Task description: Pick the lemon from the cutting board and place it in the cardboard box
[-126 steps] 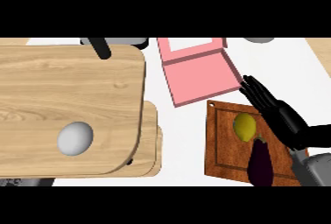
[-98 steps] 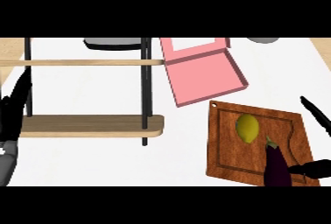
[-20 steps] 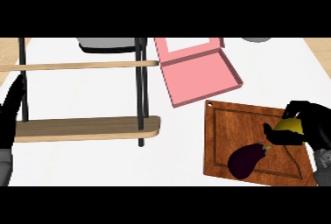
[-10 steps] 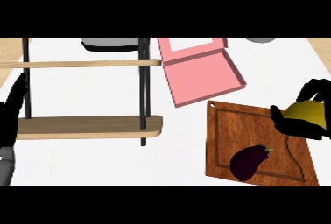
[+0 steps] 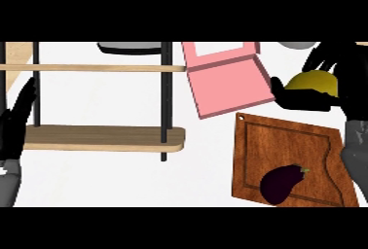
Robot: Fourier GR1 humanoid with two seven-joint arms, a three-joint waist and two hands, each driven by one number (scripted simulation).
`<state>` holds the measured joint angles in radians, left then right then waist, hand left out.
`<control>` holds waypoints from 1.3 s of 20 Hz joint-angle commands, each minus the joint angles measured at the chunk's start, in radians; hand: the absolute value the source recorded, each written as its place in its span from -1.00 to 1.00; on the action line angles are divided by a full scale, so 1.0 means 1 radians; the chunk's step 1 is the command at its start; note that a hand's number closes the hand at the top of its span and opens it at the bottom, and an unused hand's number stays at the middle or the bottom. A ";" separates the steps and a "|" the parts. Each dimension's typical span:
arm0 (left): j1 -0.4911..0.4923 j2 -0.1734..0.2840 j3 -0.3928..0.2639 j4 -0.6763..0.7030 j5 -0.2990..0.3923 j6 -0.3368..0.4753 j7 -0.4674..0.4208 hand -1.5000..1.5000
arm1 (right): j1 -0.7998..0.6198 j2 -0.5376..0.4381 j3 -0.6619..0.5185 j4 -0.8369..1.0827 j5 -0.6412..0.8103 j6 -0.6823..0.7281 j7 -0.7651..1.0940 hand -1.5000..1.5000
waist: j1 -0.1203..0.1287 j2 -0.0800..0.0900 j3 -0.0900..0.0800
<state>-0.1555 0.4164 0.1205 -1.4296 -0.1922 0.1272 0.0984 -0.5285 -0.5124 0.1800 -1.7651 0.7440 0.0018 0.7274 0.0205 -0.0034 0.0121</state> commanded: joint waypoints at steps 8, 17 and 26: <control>0.025 -0.025 0.004 0.087 -0.006 -0.017 -0.026 0.00 | -0.354 0.189 -0.103 0.486 -0.041 -0.108 -0.059 1.00 | 0.024 0.018 -0.013; 0.001 -0.044 -0.015 0.064 -0.017 -0.024 -0.001 0.00 | -0.558 0.247 -0.177 0.945 -0.031 -0.214 -0.205 1.00 | 0.041 0.024 -0.012; -0.056 -0.038 -0.003 0.099 -0.017 -0.033 -0.006 0.00 | -0.613 0.311 -0.300 1.256 -0.066 -0.381 -0.240 -1.00 | 0.054 0.042 -0.012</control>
<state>-0.2124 0.3895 0.1134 -1.4153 -0.2065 0.0953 0.0972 -1.1159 -0.2334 -0.0584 -0.6210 0.7172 -0.3276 0.5038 0.0715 0.0209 0.0166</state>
